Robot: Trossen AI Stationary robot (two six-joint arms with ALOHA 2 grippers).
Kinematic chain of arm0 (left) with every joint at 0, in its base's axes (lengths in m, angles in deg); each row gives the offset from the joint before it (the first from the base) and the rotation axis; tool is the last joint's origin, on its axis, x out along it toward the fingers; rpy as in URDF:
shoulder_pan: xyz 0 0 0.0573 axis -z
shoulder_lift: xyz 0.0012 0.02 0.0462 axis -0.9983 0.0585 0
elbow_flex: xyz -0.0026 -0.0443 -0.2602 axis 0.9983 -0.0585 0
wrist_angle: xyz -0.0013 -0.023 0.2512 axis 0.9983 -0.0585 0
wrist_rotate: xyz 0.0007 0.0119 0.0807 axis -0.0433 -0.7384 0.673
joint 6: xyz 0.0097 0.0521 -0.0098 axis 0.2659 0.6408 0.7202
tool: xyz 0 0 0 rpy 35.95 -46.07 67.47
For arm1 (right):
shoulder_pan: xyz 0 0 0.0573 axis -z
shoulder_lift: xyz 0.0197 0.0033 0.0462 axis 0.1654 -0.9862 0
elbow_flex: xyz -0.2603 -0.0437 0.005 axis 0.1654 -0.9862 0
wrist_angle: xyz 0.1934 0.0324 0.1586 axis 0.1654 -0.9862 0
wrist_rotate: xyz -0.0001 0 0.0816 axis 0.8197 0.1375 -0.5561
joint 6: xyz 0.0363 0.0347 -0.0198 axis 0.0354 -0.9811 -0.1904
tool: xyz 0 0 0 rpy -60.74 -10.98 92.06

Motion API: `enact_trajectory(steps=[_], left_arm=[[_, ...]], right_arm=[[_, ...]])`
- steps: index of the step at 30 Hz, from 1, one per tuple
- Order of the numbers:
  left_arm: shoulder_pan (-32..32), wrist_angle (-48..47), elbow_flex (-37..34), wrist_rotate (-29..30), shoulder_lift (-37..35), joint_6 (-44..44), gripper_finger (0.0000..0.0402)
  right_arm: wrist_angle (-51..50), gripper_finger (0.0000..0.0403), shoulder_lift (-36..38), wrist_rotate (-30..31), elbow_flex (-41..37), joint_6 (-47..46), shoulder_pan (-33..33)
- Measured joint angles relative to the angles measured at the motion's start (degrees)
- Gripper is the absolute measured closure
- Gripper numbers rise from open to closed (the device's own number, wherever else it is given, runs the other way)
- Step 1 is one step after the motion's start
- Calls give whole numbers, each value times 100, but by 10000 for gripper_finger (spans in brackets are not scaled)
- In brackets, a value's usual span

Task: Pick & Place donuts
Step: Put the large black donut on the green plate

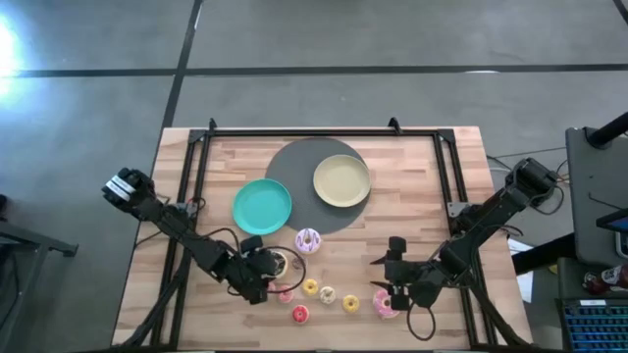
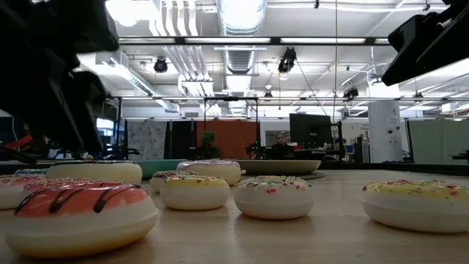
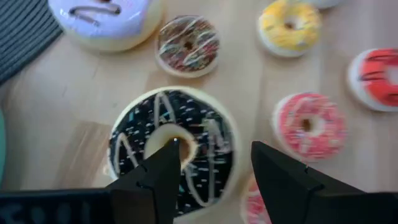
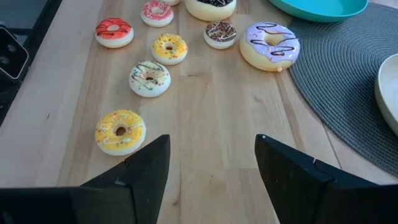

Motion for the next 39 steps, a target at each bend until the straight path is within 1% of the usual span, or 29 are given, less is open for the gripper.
enact_trajectory(steps=[3,10,15,19,26,32,35,39], left_arm=[[-40,22,2,3,125,-8,218],[-56,233,2,-82,271,71,172],[-66,278,2,-263,278,60,155],[-87,283,-1,-280,298,60,154],[-107,346,5,-251,558,73,154],[-113,341,6,-221,575,120,156],[-113,320,6,-191,571,209,167],[-115,308,4,-146,571,255,200]], right_arm=[[6,177,0,1,0,0,0],[17,177,0,0,0,-7,-9],[15,177,0,0,0,-6,-9],[14,177,0,0,0,-4,-9],[9,177,0,0,0,-4,-9],[7,177,0,-2,0,-4,-9],[7,177,0,-2,0,-4,-9],[7,177,0,-2,0,-9,-9]])
